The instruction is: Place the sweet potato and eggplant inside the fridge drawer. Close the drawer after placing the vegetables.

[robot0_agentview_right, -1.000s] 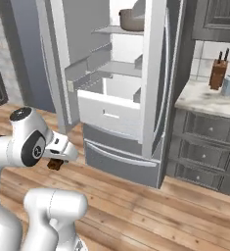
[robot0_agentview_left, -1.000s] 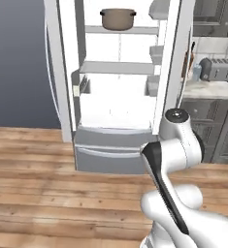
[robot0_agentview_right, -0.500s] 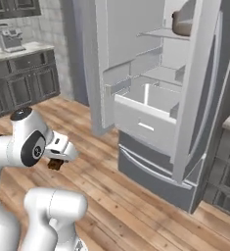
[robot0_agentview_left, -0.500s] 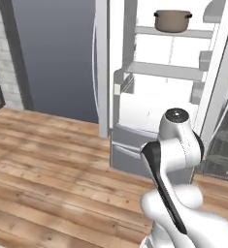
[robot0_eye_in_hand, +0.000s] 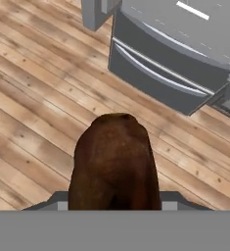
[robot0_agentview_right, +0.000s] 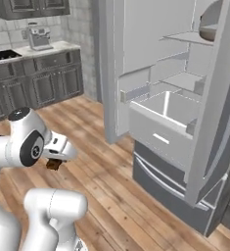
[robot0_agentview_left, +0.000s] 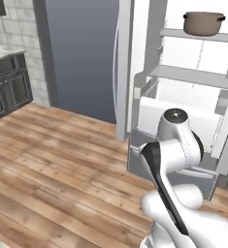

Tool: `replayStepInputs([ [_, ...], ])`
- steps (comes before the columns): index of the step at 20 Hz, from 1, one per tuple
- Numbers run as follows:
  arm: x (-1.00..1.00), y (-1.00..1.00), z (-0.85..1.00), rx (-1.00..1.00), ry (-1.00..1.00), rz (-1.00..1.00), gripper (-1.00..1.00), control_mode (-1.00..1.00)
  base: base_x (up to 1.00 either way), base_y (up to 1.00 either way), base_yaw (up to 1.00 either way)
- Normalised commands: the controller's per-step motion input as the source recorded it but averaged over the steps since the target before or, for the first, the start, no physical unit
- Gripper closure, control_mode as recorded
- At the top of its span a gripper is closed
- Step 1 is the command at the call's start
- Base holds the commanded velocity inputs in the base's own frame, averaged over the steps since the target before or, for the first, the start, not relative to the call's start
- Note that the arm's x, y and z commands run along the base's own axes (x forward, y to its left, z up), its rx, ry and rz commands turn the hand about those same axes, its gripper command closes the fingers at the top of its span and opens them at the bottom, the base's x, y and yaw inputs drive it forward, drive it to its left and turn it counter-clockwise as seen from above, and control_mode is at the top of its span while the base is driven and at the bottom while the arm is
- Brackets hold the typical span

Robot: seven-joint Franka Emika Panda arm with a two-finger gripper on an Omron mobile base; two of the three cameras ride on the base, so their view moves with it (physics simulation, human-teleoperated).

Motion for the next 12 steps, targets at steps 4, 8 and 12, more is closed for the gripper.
replayStepInputs([
  [4,0.0,0.0,0.0,0.0,0.0,0.0,1.0,1.0,0.91,0.0,-0.08],
  [8,0.0,0.0,0.0,0.0,0.0,0.0,1.0,1.0,0.76,0.0,-0.29],
  [12,0.0,0.0,0.0,0.0,0.0,0.0,1.0,1.0,0.73,0.0,-0.39],
])
